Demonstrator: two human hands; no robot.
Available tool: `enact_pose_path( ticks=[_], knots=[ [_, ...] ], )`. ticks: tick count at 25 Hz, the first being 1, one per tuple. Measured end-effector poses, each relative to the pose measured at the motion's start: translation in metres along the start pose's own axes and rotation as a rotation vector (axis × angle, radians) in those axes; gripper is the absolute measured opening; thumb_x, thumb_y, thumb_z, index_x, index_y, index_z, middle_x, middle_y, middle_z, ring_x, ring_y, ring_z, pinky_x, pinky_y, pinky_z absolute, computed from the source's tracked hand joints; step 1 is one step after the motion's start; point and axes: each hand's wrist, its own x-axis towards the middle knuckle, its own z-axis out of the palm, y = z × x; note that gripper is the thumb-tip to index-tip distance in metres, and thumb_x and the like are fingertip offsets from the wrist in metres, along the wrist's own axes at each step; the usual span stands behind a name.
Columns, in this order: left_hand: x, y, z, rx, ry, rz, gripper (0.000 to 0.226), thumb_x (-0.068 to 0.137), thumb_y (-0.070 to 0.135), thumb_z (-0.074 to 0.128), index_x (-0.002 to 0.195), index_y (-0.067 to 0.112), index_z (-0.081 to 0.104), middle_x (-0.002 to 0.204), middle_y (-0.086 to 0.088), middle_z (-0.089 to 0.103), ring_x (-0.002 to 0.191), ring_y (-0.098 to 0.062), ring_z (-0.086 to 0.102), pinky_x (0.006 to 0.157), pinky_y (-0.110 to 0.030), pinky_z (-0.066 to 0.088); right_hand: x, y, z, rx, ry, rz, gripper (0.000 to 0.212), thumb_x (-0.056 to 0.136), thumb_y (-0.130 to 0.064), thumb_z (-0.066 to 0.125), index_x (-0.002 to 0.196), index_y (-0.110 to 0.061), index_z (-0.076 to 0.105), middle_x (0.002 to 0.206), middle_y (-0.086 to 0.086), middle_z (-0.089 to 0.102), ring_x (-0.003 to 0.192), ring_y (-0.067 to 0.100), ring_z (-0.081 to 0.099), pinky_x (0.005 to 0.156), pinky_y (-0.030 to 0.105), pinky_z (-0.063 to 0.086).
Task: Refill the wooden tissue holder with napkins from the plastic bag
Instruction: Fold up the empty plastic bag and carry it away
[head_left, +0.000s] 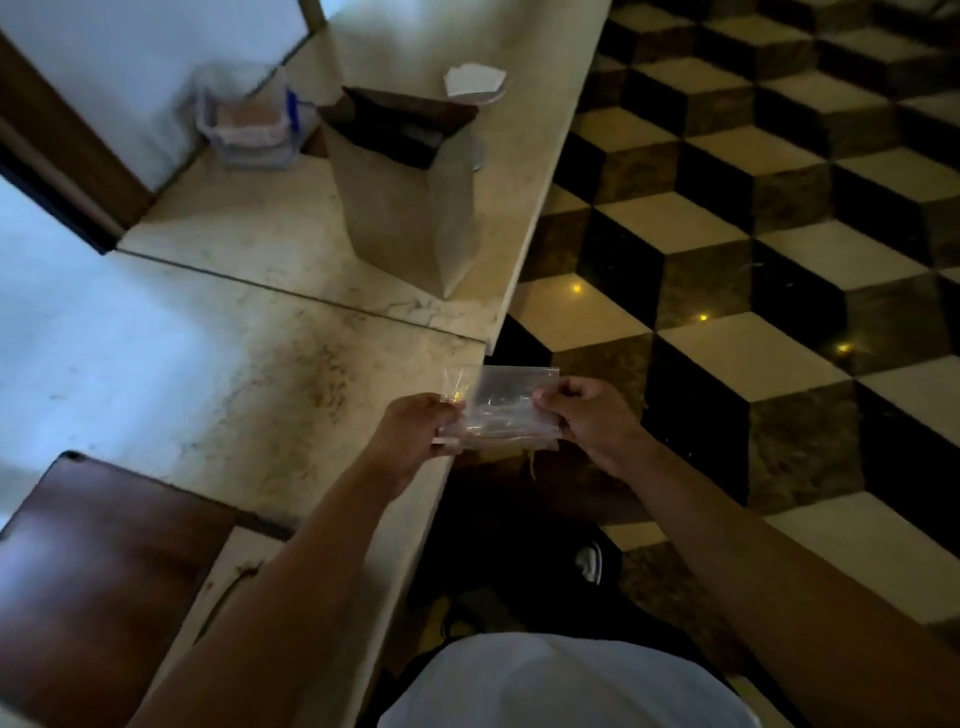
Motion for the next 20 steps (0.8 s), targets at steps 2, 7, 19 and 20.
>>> enact_pose_path(
  ticks=[2,7,19,20],
  knots=[
    [0.015,0.006,0.034,0.052,-0.012,-0.025,0.014,0.092,-0.001,0.061,0.081,0.008,0.064,0.084,-0.014,0.061,0.077,-0.028,0.065,0.094,-0.056,0.052,0.005,-0.004,-0.035,0.022,0.032,0.006,0.010,0.091,-0.017,0.073,0.097,-0.009,0.073,0.072,-0.003,0.075,0.066,0.007,0.071,0.062,0.024,0.058],
    [0.057,0.009,0.107,0.120,0.013,-0.088,0.010,0.095,0.010,0.063,0.085,0.007,0.063,0.089,-0.016,0.060,0.087,-0.035,0.066,0.092,-0.056,0.054,0.026,-0.008,-0.111,0.038,0.076,0.044,0.010,0.090,-0.017,0.073,0.096,-0.009,0.074,0.078,-0.001,0.075,0.078,0.014,0.071,0.080,0.036,0.058],
    [0.168,-0.047,0.199,0.312,-0.003,-0.255,0.008,0.094,0.006,0.059,0.099,0.005,0.066,0.095,-0.015,0.069,0.081,-0.028,0.072,0.078,-0.044,0.062,0.089,0.053,-0.204,0.070,0.290,0.273,0.018,0.098,-0.009,0.060,0.080,-0.010,0.065,0.070,0.005,0.064,0.060,0.014,0.062,0.049,0.022,0.051],
    [0.180,-0.059,0.203,0.331,-0.012,-0.276,0.013,0.096,0.006,0.058,0.106,0.004,0.065,0.102,-0.017,0.069,0.089,-0.032,0.072,0.083,-0.048,0.061,0.097,0.064,-0.208,0.051,0.313,0.302,0.021,0.098,-0.008,0.059,0.078,-0.010,0.064,0.070,0.007,0.062,0.059,0.015,0.061,0.047,0.022,0.051]
  ],
)
